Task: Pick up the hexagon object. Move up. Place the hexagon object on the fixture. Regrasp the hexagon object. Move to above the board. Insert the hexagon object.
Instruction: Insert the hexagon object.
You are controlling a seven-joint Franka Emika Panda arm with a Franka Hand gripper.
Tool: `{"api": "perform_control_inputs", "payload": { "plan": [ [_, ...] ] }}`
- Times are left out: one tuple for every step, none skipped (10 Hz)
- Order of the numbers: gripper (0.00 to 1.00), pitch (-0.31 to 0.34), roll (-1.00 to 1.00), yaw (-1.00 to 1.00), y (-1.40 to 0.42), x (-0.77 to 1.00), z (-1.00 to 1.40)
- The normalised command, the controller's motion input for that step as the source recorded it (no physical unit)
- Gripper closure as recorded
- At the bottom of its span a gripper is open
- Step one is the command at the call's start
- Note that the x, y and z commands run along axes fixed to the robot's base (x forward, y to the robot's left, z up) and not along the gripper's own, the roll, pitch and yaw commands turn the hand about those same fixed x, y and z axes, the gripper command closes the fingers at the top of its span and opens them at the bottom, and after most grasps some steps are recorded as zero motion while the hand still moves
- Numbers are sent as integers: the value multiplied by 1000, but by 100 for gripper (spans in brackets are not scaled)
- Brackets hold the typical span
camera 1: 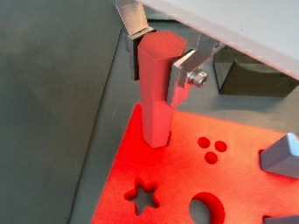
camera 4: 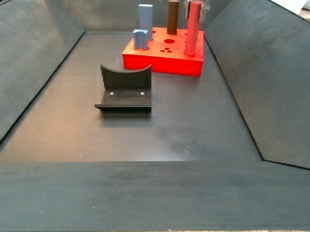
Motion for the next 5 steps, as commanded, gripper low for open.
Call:
{"api": "perform_control_inputs", "payload": {
  "plan": [
    [100, -63, 203, 77, -143, 71, -369],
    [100, -77, 203, 0, -154, 0, -249],
    [100, -103, 37, -14, -100, 0, -151],
    [100, -13, 0, 0, 0, 0, 0],
    [100, 0, 0, 0, 0, 0, 0]
  ]
}}
